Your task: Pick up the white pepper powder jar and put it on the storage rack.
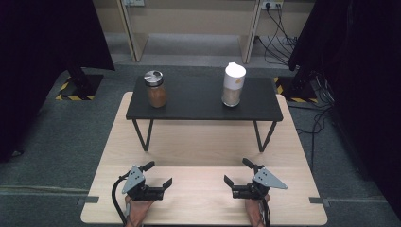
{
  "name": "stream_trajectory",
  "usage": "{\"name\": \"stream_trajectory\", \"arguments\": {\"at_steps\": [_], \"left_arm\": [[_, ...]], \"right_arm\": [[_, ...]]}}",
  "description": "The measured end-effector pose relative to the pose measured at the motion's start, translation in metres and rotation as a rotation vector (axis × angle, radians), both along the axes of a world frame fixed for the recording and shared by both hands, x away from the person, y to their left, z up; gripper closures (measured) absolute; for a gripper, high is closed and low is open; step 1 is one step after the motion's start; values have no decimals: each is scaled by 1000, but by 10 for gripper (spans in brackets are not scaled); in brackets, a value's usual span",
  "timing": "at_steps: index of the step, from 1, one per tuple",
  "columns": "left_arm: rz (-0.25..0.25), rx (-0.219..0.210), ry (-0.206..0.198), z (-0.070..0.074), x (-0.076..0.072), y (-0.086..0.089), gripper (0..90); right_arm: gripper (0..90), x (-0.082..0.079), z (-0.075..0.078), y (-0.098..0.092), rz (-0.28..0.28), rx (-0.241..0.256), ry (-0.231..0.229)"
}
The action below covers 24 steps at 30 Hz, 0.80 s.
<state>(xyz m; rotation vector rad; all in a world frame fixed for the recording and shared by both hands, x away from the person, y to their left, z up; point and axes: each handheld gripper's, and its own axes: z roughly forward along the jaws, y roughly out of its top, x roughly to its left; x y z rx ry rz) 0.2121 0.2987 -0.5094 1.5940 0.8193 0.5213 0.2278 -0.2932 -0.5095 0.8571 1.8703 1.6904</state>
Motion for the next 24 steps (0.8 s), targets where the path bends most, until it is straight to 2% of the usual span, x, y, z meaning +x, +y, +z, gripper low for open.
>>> {"name": "stream_trajectory", "arguments": {"at_steps": [24], "left_arm": [[-2, -1, 2, 0, 1, 1, 16]], "right_arm": [[5, 1, 1, 1, 12, -14, 4]]}}
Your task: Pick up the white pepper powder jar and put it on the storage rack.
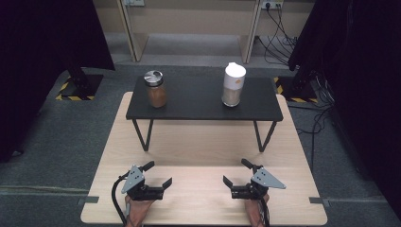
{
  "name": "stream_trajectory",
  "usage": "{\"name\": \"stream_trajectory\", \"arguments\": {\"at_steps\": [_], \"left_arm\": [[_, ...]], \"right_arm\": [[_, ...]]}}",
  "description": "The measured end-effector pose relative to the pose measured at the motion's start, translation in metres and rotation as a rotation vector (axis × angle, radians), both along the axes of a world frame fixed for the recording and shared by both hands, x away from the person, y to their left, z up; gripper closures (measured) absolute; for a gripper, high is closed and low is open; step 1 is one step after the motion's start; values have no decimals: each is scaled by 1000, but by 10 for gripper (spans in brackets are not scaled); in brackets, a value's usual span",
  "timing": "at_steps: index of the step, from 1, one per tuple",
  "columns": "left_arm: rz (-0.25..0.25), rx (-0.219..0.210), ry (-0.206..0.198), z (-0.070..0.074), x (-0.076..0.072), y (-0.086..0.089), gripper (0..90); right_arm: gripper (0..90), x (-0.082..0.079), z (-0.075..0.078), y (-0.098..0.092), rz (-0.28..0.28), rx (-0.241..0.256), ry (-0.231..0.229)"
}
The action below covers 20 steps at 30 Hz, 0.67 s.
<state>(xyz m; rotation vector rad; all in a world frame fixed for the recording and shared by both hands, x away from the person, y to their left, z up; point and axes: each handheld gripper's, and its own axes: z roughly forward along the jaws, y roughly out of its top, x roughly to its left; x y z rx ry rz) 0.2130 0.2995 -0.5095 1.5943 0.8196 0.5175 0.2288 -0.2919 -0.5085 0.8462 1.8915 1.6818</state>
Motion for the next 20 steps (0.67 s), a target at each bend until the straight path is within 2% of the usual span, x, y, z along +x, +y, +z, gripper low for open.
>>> {"name": "stream_trajectory", "arguments": {"at_steps": [20], "left_arm": [[-2, 0, 1, 0, 0, 0, 16]], "right_arm": [[6, 1, 0, 0, -3, -3, 7]]}}
